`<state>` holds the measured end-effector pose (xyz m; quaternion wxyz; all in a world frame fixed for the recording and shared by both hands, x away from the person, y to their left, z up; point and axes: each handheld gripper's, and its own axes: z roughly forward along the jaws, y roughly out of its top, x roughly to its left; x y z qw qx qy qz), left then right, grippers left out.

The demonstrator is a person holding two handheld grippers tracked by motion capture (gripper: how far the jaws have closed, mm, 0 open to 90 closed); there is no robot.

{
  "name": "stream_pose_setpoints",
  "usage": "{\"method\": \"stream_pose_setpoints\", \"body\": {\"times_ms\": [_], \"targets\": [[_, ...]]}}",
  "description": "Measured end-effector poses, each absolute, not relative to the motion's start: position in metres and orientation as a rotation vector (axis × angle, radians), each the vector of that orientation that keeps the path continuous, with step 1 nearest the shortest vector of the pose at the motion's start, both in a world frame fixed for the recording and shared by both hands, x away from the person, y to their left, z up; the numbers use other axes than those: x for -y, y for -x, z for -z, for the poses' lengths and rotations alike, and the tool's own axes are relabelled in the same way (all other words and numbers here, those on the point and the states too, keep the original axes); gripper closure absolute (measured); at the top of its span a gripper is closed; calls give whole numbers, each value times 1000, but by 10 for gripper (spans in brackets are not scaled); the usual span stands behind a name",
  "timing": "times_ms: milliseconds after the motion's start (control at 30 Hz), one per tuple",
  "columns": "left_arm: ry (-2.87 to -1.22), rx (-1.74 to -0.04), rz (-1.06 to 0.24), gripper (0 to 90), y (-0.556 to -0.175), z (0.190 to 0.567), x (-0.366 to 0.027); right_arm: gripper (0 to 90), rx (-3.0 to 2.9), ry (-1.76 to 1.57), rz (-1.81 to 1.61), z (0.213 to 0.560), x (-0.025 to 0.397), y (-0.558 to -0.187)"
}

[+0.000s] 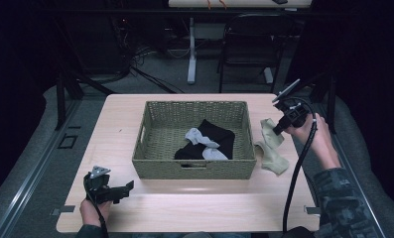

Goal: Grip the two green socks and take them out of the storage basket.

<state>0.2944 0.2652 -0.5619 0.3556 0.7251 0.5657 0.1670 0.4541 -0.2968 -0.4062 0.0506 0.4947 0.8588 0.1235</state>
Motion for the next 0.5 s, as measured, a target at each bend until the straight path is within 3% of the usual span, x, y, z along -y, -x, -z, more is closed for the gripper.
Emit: {"method": "stream_pose_setpoints", "body": {"times_ms": [367,500], "targets": [[-1873,-1462,-432,0,-294,562,-266,848,-2653,-1578,-306,482,296,-458],[-1874,-1461,-430,0,-295,562,-265,790,-2650,-1604,-303,500,296,-458]]}}
